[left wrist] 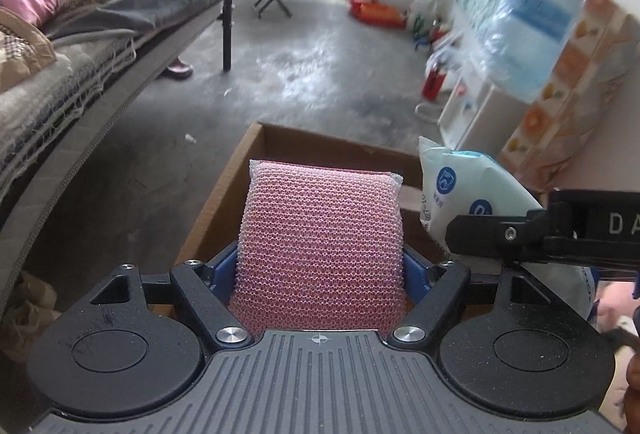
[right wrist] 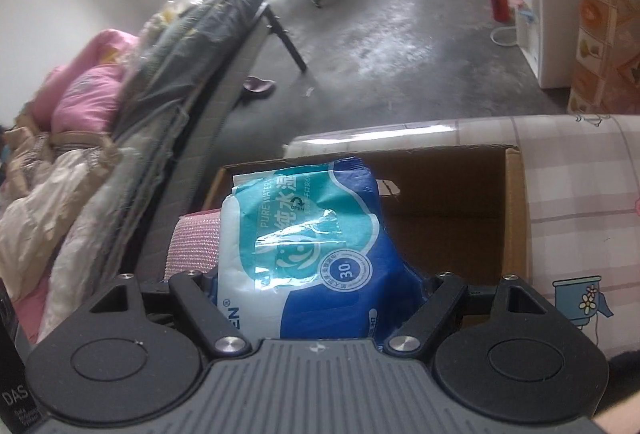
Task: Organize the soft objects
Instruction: 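Carry the sponge and wipes pack into the cardboard box and open both grippers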
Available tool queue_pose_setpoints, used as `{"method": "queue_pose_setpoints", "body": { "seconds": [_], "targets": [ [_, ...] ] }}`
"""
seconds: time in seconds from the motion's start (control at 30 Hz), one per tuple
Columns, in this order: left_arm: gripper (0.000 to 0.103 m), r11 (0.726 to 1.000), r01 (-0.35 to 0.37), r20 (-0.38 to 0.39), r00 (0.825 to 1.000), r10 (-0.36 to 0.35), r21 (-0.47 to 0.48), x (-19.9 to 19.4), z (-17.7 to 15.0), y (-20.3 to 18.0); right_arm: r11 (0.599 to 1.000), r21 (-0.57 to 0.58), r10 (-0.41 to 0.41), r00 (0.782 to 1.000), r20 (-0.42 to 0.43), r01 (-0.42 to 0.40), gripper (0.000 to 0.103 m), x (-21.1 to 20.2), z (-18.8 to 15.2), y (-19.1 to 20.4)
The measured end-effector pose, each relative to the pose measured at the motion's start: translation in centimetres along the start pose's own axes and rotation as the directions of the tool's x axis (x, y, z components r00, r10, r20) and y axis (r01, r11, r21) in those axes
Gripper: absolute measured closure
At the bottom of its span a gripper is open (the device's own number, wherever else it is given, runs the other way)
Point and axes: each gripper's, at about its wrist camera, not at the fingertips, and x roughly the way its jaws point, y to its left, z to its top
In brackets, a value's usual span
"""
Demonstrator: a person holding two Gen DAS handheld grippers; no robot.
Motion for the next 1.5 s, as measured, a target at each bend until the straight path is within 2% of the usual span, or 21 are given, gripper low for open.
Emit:
{"method": "queue_pose_setpoints", "body": {
  "seconds": [0.13, 0.33, 0.43, 0.6, 0.97, 1.1, 1.37, 1.5],
  "targets": [
    [0.023, 0.999, -0.044, -0.025, 0.999, 0.045, 0.025, 1.9, 0.4, 0.2, 0.998, 0.031, -0.049, 0.998, -0.025, 0.05, 0.02, 2.5, 0.5, 0.0],
    [0.02, 0.997, -0.068, -0.056, 0.996, 0.071, 0.044, 4.2, 0.8, 1.0, 0.994, 0.089, -0.062, 0.997, -0.047, 0.066, 0.019, 5.7, 0.8, -0.3],
    [0.018, 0.992, -0.101, -0.044, 0.994, 0.104, 0.074, 4.6, 0.8, 0.4, 0.988, 0.146, -0.046, 0.997, -0.06, 0.054, 0.015, 7.2, 0.5, -1.2],
    [0.018, 0.981, -0.144, -0.067, 0.986, 0.154, 0.133, 5.4, 0.4, -0.5, 0.958, 0.288, 0.018, 0.993, -0.117, 0.016, 0.014, 9.4, -0.6, -3.9],
    [0.015, 0.99, -0.122, -0.088, 0.988, 0.129, 0.077, 5.3, 0.2, 0.1, 0.952, 0.306, 0.04, 0.993, -0.112, -0.004, 0.011, 9.2, -0.3, -4.7],
    [0.012, 0.993, -0.106, -0.086, 0.99, 0.111, 0.058, 4.7, 0.2, 0.4, 0.94, 0.335, 0.103, 0.99, -0.1, -0.064, 0.011, 9.0, -0.3, -4.8],
    [0.01, 0.993, -0.11, -0.058, 0.992, 0.113, 0.052, 3.3, 0.1, 0.2, 0.953, 0.277, 0.144, 0.987, -0.064, -0.121, 0.011, 7.0, 0.1, -3.2],
    [0.008, 0.992, -0.109, -0.045, 0.993, 0.111, 0.056, 2.1, -0.3, -0.1, 0.963, 0.24, 0.136, 0.99, -0.033, -0.125, 0.011, 4.8, 0.2, -2.8]
  ]
}}
